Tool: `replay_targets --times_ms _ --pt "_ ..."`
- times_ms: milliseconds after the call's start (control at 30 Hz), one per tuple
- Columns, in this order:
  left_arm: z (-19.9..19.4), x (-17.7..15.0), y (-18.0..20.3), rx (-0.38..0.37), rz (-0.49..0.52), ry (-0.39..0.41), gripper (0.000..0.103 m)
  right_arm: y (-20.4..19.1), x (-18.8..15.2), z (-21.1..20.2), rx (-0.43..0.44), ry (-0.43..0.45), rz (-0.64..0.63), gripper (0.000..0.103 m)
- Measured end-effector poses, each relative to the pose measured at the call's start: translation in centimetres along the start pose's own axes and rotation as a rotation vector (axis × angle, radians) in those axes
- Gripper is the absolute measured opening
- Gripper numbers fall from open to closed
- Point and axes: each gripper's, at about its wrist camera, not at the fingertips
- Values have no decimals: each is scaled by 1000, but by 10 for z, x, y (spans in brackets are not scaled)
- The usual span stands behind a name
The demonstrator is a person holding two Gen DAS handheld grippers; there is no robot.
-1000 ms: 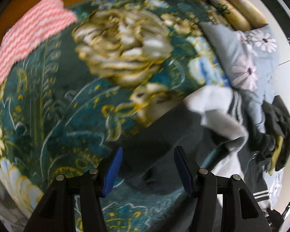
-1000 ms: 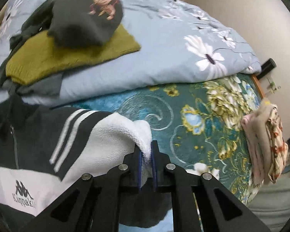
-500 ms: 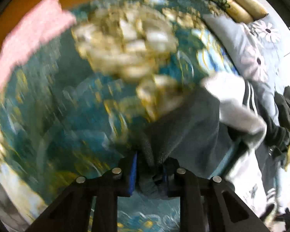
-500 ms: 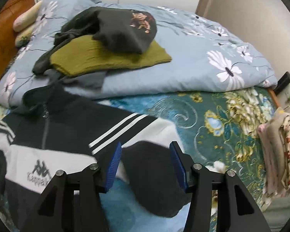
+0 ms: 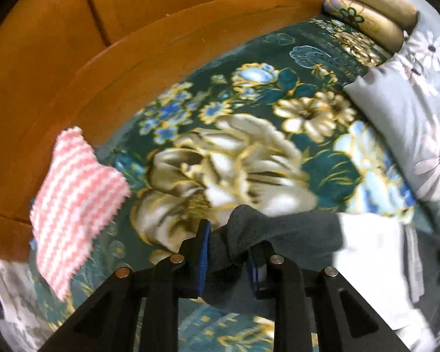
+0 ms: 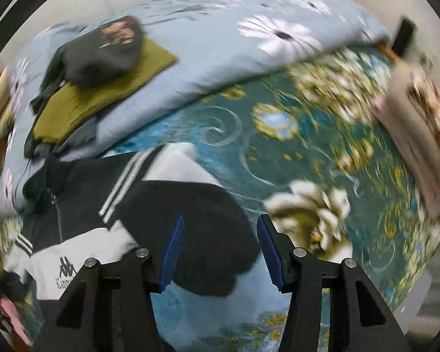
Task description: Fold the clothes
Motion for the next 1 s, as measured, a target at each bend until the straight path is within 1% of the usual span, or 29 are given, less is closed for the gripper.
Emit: replay_targets --times_ms 33,67,133,200,267,333,367,433,500,533,567,633,733,800,867,933,967,1000 --pt "-6 0 0 -29 -22 -10 30 12 -1 4 2 -17 24 57" --pt "-13 -1 -1 -47 -40 -15 35 22 -5 10 10 -45 41 61" --pt "-29 -12 -3 -85 -68 -14 43 40 -16 26 34 -108 79 61" --pt "-45 -26 -5 -131 -95 -11 61 57 -30 49 83 -183 141 61" --pt "-54 -48 -10 -181 -136 -41 62 68 -39 68 138 -230 226 61" --pt "-59 -73 -11 -219 -158 -91 62 76 -47 86 206 -279 307 61" --pt "-62 -84 -9 -225 -154 -105 62 80 -50 93 241 -302 343 61" --pt "-69 -104 1 -236 -129 -129 62 87 -53 101 290 -318 401 61" --pt "-75 -120 18 -257 -92 -157 62 94 -55 106 309 -333 454 61" --pt "-76 -125 26 -271 -80 -171 62 96 -56 109 318 -340 478 63" --pt "-77 -127 36 -285 -69 -180 62 96 -56 109 320 -344 484 63" --pt "-82 -128 56 -308 -42 -184 62 93 -55 107 335 -345 485 63" --pt "-93 -126 85 -341 19 -166 62 79 -53 101 392 -338 461 45" --pt "-104 -124 104 -361 71 -148 62 70 -51 95 359 -325 416 27" --pt "-114 -121 117 -384 105 -137 62 71 -46 83 341 -261 401 23" --pt "-119 -119 123 -403 119 -135 62 75 -39 65 313 -184 376 22" --pt "-119 -119 125 -406 120 -135 62 82 -34 53 277 -139 360 22" --pt "-118 -118 124 -407 122 -135 62 91 -28 41 219 -95 352 21"
Point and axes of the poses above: each gripper's, at about its wrist camera, not at the fingertips, and z roughly the way its jaws point, y to its right, x to its top, and after that the axes turned 7 degrees about y, right-handed
